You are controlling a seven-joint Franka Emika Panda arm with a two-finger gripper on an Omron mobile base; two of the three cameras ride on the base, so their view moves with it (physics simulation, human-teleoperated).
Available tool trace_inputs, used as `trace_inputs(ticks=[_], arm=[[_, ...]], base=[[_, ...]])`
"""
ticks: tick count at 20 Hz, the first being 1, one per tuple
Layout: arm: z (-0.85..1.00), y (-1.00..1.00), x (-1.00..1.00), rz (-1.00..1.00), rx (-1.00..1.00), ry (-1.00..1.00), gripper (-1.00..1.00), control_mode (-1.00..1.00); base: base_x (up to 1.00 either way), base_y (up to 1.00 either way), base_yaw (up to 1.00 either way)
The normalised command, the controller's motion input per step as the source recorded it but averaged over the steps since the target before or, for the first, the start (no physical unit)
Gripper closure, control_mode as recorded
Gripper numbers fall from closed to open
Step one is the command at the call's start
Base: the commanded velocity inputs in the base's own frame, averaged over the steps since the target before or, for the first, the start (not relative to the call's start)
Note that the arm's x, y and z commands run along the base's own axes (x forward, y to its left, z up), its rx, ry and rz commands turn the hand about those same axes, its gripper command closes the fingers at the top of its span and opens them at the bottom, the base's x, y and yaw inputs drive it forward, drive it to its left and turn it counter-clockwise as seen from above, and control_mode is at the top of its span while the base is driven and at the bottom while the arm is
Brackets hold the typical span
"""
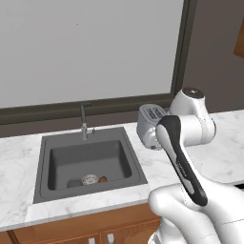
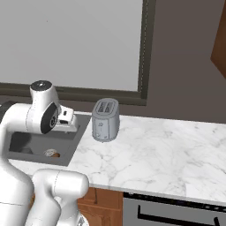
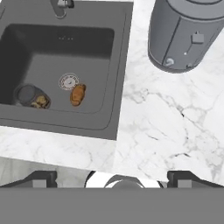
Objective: Pick the jar and glass cup and place them in the sink. Then turn on the water.
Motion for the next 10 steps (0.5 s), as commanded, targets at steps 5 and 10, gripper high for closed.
trace_inputs(ticks=[5, 10], arm=[[0.09, -0.27, 0.0, 0.0, 0.0, -0.02, -1.0, -1.0], [0.23, -0.12, 0.0, -0.01, 0.0, 0.0, -1.0, -1.0]], base=[[0.0, 0.0, 0.0], [0.0, 0.0, 0.0]])
